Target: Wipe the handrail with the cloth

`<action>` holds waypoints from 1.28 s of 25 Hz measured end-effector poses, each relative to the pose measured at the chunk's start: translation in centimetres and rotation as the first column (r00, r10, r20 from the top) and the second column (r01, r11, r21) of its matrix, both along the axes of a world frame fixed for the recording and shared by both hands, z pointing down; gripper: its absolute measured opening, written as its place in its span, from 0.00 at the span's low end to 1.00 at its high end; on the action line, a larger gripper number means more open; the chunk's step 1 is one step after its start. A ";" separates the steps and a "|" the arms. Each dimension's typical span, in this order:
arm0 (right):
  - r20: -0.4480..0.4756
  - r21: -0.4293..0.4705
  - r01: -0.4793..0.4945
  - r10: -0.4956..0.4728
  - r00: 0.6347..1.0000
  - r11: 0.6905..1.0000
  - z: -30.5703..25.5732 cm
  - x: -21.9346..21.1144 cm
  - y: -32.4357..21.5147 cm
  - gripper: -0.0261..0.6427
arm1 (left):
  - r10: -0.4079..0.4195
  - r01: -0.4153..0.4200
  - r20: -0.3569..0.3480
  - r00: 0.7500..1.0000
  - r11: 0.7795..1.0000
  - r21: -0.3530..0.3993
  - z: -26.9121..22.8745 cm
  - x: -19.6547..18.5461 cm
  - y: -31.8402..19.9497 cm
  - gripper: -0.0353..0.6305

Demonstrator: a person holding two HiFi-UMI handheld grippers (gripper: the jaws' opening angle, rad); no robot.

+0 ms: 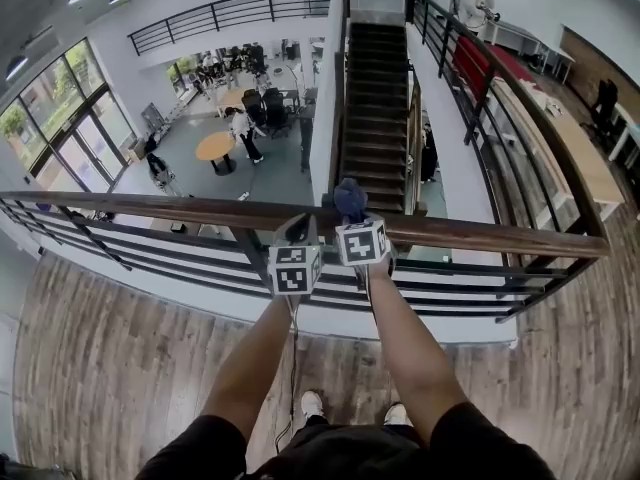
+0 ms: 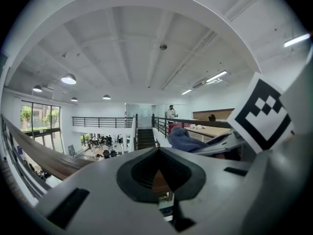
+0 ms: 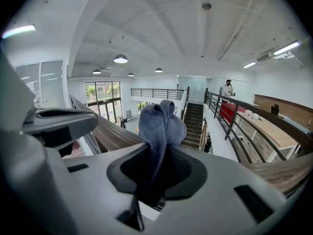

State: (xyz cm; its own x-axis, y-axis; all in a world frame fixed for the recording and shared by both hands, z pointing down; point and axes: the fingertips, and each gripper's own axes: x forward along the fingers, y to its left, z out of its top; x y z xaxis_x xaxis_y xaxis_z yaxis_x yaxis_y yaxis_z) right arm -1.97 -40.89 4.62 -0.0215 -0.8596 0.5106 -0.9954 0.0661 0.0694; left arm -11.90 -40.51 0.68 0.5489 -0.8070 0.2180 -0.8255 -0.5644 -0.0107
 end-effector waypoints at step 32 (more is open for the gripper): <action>-0.062 0.012 -0.210 0.210 0.976 0.978 -0.8 40.7 16.6 0.16 | 0.233 -0.230 0.029 0.972 0.970 -0.078 0.0 40.1 14.1 0.06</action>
